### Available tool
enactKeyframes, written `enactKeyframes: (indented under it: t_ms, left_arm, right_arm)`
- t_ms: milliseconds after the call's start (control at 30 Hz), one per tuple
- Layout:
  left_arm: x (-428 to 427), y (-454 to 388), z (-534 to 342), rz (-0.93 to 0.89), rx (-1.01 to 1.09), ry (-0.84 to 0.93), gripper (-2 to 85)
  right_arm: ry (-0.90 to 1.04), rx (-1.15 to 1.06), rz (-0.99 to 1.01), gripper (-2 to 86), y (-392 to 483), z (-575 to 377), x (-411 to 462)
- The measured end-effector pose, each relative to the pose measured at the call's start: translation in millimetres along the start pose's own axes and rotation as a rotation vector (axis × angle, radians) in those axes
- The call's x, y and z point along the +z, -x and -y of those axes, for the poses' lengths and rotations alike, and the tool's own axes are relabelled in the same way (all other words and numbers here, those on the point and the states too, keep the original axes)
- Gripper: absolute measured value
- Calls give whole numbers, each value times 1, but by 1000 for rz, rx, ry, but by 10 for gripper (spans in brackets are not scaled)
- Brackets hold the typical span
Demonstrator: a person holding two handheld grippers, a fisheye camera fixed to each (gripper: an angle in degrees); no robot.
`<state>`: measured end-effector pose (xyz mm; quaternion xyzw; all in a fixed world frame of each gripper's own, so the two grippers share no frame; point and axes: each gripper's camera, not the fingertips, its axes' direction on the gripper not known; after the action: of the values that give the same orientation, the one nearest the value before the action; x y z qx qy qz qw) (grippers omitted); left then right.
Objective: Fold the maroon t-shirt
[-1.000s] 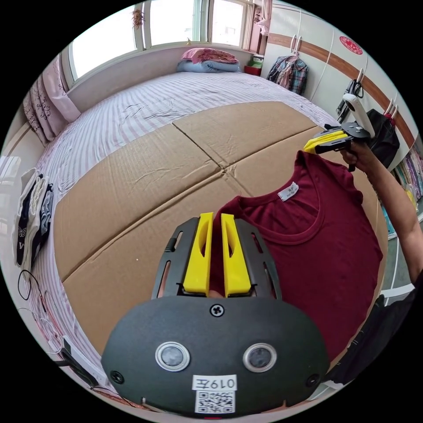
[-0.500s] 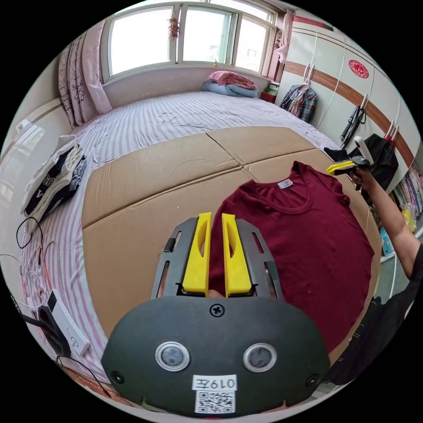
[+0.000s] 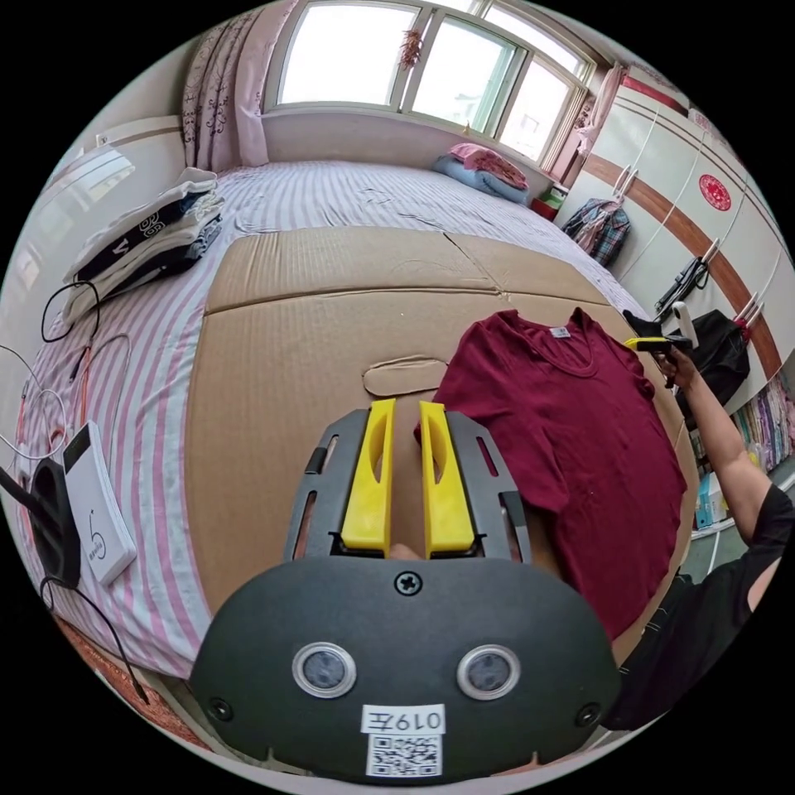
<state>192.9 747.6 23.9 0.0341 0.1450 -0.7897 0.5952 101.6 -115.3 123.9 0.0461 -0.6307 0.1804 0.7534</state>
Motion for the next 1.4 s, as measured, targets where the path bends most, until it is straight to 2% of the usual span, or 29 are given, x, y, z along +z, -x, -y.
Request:
enactKeyframes:
  t_ms: [233, 367, 567, 733, 867, 1000, 1100, 1400]
  left_arm:
    - [6, 8, -4, -31, -2, 28, 20]
    - [5, 16, -9, -43, -27, 23, 24]
    - [2, 29, -13, -60, -50, 47, 48]
    - [-2, 46, -16, -159, -101, 42, 69]
    - [1, 42, -14, -186, -60, 96, 73]
    - [2, 23, -11, -175, 23, 157, 45]
    - [-1, 9, -13, -95, 73, 162, 26]
    - [-15, 10, -25, -72, -4, 147, 18]
  right_arm:
    - [38, -34, 52, 46, -18, -11, 4]
    - [47, -55, -16, 2, -24, -19, 9]
    - [31, -25, 9, -8, -45, -36, 16]
    - [11, -6, 33, -9, -57, -51, 21]
    - [4, -2, 38, -9, -63, -64, 28]
    - [0, -1, 28, -9, -63, -76, 36]
    - [-2, 3, 29, -9, -64, -86, 44]
    - [-18, 8, 27, -5, -60, -125, 74]
